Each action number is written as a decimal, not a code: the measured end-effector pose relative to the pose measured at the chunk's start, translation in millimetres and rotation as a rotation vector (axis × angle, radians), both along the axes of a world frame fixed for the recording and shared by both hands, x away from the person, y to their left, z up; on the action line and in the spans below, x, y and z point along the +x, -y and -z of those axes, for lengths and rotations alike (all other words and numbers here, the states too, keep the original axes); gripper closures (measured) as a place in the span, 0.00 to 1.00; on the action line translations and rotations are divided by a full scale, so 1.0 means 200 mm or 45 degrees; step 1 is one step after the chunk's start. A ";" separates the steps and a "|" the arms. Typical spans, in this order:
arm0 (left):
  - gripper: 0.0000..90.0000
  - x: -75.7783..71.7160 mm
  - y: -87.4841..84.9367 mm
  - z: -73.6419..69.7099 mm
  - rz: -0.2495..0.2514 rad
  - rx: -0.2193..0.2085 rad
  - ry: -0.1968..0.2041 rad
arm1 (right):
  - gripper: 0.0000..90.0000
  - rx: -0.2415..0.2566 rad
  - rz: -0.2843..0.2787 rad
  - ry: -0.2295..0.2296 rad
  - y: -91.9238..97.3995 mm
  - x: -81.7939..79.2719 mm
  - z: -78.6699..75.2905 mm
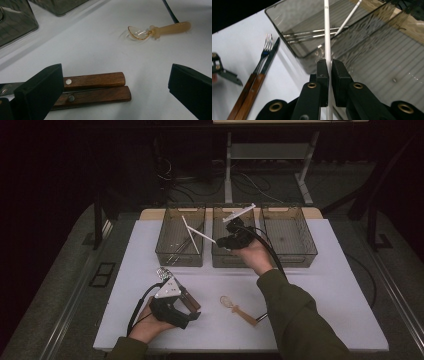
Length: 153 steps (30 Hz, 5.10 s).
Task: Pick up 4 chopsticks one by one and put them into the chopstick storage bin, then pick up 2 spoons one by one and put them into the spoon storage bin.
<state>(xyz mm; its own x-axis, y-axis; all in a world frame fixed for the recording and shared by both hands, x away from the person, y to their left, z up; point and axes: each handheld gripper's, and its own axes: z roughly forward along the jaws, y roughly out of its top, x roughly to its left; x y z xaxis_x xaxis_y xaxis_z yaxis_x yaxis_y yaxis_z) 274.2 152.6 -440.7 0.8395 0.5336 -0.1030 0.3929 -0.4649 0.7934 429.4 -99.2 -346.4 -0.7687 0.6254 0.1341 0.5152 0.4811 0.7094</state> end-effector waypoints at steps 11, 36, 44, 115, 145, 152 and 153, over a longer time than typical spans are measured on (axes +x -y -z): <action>0.00 0.00 0.00 0.00 0.000 0.001 -0.003 | 0.94 -0.022 0.012 0.002 -0.20 0.13 -0.03; 0.00 0.00 0.01 0.01 0.014 0.002 0.001 | 0.94 -0.123 0.144 -0.057 -0.57 0.43 0.09; 0.00 0.01 0.01 0.00 0.019 -0.003 0.007 | 0.88 -0.098 0.168 -0.049 -0.65 0.45 0.11; 0.00 0.00 0.00 0.01 -0.003 0.028 0.011 | 0.34 0.180 -0.069 0.110 0.42 -0.26 0.11; 0.00 0.00 0.00 0.00 -0.009 0.033 0.014 | 0.83 0.064 0.052 0.036 0.89 -0.46 0.27; 0.00 0.00 0.01 0.00 -0.008 0.029 0.012 | 0.96 -0.054 0.083 0.001 0.98 -0.49 0.32; 0.00 0.00 0.01 0.00 -0.006 0.034 0.013 | 0.99 -0.059 0.087 -0.008 0.99 -0.49 0.33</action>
<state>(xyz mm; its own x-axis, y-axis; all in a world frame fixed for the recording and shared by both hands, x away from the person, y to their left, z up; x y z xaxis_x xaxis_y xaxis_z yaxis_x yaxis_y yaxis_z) 275.0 151.3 -441.4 0.8377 0.5402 -0.0805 0.3874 -0.4838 0.7848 332.0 -296.7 -412.0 -0.7233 0.6820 0.1082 0.5522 0.4771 0.6837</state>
